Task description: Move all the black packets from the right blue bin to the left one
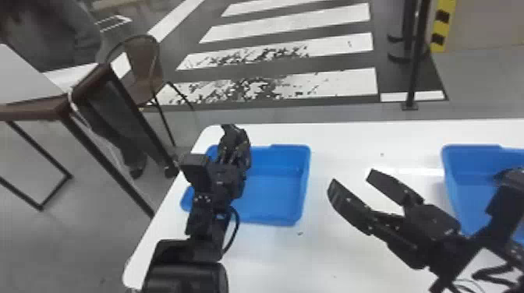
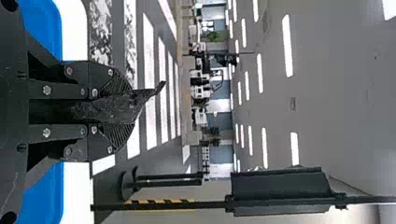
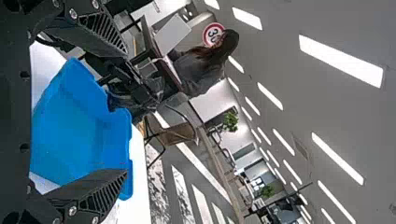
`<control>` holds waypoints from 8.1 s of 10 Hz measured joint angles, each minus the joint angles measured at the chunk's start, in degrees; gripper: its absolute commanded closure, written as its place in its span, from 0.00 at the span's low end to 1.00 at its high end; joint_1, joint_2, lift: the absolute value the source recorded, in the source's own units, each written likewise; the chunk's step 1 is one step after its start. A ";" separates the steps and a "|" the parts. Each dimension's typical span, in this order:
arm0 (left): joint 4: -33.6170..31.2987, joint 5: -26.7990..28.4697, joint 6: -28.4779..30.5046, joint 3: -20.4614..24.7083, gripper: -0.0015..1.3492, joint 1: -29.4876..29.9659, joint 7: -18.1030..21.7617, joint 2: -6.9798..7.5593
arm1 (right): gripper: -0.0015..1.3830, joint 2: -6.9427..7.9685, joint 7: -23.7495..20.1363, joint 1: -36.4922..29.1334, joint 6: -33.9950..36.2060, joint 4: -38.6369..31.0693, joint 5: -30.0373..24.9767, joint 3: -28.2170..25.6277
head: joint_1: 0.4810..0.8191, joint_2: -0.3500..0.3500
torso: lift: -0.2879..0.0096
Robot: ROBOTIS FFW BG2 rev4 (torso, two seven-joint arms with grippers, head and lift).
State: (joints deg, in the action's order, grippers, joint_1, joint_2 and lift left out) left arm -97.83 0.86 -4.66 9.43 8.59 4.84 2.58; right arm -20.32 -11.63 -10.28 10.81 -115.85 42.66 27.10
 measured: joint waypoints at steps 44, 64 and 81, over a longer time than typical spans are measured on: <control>-24.94 -20.29 -15.59 -11.77 0.17 25.78 0.34 -0.29 | 0.90 6.98 -10.01 2.44 15.27 6.15 -9.94 -30.31 | 0.63 0.56 | 0.50; -25.58 -25.80 6.89 -17.07 0.86 19.28 6.57 2.39 | 0.90 0.42 -11.88 13.54 8.74 8.81 11.25 6.79 | 0.63 0.91 | 0.50; -8.48 -11.62 -6.01 -6.22 0.86 9.02 -0.06 0.08 | 0.14 0.46 -11.92 5.87 5.96 7.71 12.27 0.13 | 0.63 1.00 | 0.50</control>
State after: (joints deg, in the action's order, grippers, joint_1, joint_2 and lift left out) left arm -106.31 -10.76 -10.67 3.21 17.61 4.79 2.66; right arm -19.86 -23.55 -4.41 16.77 -108.13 54.93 27.23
